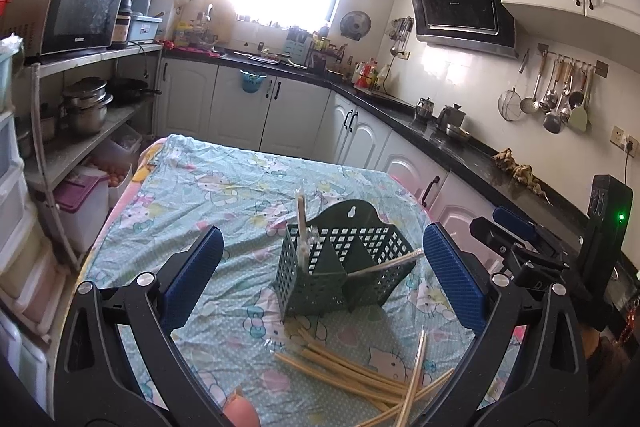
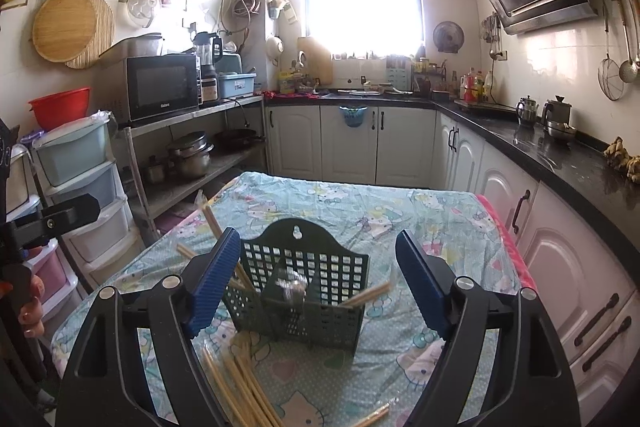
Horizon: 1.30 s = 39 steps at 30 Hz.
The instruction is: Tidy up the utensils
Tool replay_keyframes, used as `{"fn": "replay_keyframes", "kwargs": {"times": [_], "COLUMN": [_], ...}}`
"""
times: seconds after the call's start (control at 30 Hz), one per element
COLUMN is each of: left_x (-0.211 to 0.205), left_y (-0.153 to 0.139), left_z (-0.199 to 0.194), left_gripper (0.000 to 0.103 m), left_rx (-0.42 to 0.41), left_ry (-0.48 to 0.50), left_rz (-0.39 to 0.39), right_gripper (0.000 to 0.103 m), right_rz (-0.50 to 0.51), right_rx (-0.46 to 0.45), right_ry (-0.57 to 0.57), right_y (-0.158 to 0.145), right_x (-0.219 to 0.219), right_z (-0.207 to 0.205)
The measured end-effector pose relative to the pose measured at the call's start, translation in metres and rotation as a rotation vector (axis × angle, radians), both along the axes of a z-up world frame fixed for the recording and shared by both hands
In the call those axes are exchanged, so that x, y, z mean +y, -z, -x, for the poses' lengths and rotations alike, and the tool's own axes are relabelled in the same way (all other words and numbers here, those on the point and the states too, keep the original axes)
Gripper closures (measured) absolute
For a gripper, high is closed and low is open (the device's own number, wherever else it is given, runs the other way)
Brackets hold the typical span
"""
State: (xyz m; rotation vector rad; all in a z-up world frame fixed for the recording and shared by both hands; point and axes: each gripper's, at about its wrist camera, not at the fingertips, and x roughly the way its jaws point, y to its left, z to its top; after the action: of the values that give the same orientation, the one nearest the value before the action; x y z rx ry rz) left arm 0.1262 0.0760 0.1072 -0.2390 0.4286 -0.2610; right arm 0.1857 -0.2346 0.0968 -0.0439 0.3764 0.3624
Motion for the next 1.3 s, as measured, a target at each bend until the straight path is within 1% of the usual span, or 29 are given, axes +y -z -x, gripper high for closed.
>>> {"fn": "replay_keyframes", "kwargs": {"times": [0.17, 0.43, 0.77, 1.0, 1.3], "left_x": [0.002, -0.003, -0.012, -0.011, -0.008], "left_y": [0.004, 0.016, 0.038, 0.06, 0.094], "left_z": [0.007, 0.012, 0.011, 0.002, -0.012], "left_gripper": [0.011, 0.011, 0.011, 0.011, 0.011], "left_rx": [0.004, 0.04, 0.1, 0.164, 0.272], "left_ry": [-0.003, 0.002, 0.005, -0.018, -0.024], "left_rz": [0.009, 0.013, 0.007, 0.01, 0.057], "right_gripper": [0.026, 0.025, 0.025, 0.025, 0.025], "right_rz": [0.005, 0.014, 0.043, 0.072, 0.088], "right_rx": [0.014, 0.047, 0.121, 0.183, 0.262], "right_ry": [0.005, 0.016, 0.003, -0.013, 0.012], "right_y": [0.006, 0.017, 0.042, 0.064, 0.09], "right_x": [-0.005, -0.012, -0.014, -0.014, -0.025], "right_z": [0.009, 0.018, 0.024, 0.025, 0.021]}}
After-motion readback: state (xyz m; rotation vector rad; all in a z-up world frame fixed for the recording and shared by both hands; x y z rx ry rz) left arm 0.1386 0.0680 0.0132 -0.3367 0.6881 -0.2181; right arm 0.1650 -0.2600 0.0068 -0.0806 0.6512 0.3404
